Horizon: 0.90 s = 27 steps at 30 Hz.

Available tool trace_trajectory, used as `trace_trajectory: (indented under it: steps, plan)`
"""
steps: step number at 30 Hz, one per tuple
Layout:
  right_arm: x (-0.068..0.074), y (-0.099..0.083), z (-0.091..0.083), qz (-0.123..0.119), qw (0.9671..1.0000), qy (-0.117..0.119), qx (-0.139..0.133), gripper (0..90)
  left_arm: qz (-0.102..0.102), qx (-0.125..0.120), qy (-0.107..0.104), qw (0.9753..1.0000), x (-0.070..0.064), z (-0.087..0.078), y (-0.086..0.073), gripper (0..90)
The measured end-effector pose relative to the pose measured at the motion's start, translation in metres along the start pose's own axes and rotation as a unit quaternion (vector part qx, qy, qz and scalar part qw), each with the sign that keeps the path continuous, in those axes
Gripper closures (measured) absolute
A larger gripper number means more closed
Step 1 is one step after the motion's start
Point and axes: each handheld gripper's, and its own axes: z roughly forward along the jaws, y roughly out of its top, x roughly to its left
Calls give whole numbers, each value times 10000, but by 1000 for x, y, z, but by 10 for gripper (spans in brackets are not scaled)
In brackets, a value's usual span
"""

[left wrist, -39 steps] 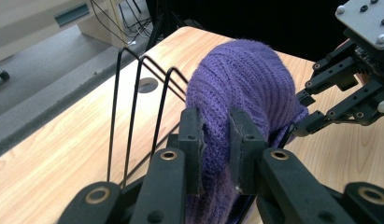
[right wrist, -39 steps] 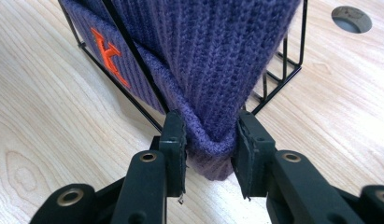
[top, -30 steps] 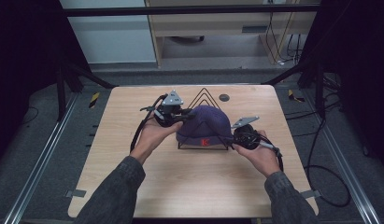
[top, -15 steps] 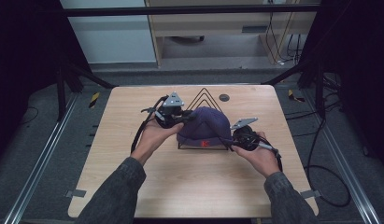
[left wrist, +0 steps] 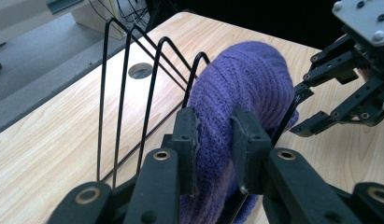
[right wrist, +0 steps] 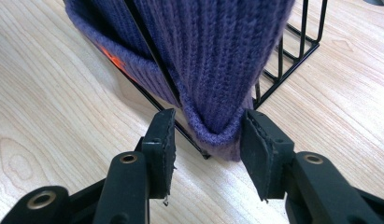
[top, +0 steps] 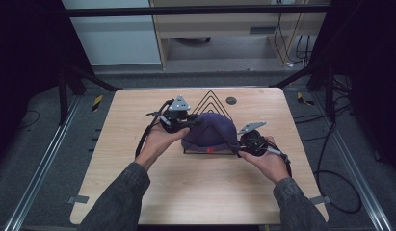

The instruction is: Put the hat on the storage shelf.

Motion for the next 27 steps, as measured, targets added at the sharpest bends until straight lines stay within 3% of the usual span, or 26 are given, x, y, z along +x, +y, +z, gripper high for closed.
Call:
trace_trajectory:
  steps: [4, 27]
  plan:
    - [0, -1, 0, 11, 10000, 8, -17, 547, 1, -15, 68, 10000, 0, -1, -2, 668]
    - [5, -5, -8, 5, 9999, 65, -85, 500, 28, -71, 140, 9999, -2, -20, -5, 616]
